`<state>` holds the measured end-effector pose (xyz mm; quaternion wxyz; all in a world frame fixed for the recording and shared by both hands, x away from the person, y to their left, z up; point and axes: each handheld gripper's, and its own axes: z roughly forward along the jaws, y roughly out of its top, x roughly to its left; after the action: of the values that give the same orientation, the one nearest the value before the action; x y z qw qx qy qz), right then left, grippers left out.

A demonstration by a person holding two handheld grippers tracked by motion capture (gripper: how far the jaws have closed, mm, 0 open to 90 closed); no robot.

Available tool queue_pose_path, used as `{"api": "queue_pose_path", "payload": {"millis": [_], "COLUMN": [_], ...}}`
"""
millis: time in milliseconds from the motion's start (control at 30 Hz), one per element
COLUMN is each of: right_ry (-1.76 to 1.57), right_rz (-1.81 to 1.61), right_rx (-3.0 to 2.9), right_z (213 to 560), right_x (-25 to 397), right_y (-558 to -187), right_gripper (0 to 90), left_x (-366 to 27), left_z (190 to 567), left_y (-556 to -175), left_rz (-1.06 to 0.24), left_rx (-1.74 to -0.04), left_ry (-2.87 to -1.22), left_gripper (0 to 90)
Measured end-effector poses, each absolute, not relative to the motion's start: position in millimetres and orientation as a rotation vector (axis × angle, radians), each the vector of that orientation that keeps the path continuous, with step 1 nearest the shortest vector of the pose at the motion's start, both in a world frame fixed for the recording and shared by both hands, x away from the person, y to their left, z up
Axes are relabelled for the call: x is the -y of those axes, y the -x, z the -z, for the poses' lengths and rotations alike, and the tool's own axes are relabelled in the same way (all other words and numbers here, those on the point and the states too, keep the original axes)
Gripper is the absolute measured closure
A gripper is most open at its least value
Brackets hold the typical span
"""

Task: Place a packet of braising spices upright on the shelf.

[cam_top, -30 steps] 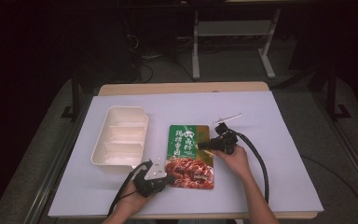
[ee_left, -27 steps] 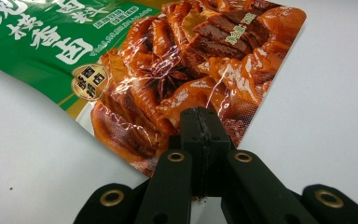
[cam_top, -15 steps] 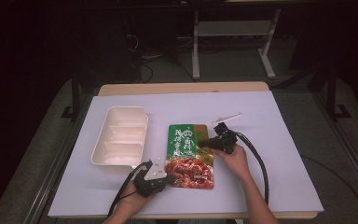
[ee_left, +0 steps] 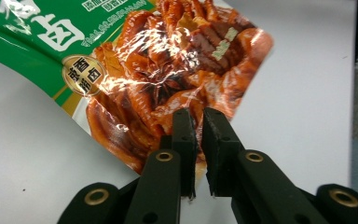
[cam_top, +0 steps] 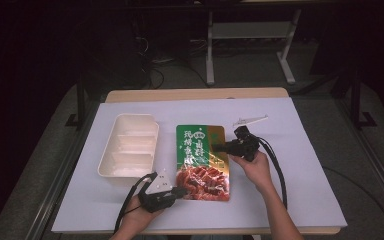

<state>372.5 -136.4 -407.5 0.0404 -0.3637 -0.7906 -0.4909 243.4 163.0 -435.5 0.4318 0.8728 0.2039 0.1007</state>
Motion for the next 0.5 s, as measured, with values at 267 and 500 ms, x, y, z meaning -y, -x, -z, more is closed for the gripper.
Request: {"api": "queue_pose_path", "payload": {"millis": [267, 500], "right_ry": [1.056, 0.984], "right_rz": [1.618, 1.674], "right_rx": [2.404, 2.445], "right_z": [382, 359], "right_x": [135, 125], "right_y": [-357, -349], "right_gripper": [89.5, 89.5], "left_x": [-177, -185], "left_z": [429, 427], "left_y": [-228, -217], "left_rz": [-0.282, -0.28], "left_rx": [-0.475, -0.466], "left_ry": [-2.146, -2.121], "left_gripper": [73.6, 69.4]}}
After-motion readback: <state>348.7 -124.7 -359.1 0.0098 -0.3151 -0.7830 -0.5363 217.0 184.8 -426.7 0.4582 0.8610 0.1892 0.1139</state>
